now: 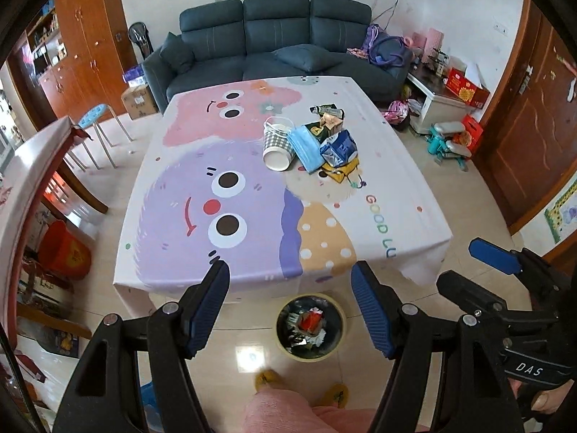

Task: Collect trash
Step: 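Raise both tools back toward the table, then grasp the plaid paper cup with the left tool while the right tool grasps the blue milk carton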

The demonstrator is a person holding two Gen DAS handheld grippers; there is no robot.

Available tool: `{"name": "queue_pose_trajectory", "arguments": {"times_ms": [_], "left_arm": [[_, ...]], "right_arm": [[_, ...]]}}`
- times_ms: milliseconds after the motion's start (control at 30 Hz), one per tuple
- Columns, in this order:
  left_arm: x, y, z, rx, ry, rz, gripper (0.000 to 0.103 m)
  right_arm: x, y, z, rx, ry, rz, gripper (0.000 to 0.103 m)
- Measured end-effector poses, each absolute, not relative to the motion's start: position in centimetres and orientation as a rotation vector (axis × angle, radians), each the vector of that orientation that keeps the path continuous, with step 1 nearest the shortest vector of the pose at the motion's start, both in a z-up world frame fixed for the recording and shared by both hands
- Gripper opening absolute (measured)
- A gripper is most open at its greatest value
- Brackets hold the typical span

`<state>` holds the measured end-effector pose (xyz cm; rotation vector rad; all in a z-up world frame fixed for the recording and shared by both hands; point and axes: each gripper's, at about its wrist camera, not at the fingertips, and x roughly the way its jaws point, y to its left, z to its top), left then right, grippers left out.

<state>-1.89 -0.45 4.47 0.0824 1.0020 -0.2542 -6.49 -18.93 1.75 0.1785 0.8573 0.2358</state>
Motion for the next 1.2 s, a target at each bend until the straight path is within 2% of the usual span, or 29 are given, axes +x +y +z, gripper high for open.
{"name": "queue_pose_trajectory", "arguments": {"times_ms": [400, 567, 700, 867, 1200], "left_arm": [[10.8, 0.4, 0.6, -0.017, 1.113, -0.384, 0.068], [19.3, 0.3, -3.6, -0.046, 1.237, -0.444, 0.067], [25.7, -0.1, -7.6, -0.074, 1.32, -0.474, 0.065], [31.5, -0.9, -12.3, -0.126, 1.426, -0.501, 0.061], [35.2, -3.6, -15.8, -0.143, 1.522, -0.624, 0.058]], "right_arm": [[1.7, -19.9, 1.4, 0.221, 0.882, 0.091, 0.074], [7.5, -20.5, -1.0, 0.322, 0.955, 0.011, 0.073], [12.3, -21.3, -3.5, 0.416, 0.998, -0.06, 0.068], [15.8, -22.4, -5.5, 0.502, 1.014, -0.137, 0.066], [19.8, -24.1, -8.5, 0.589, 1.063, -0.248, 0.063]]}}
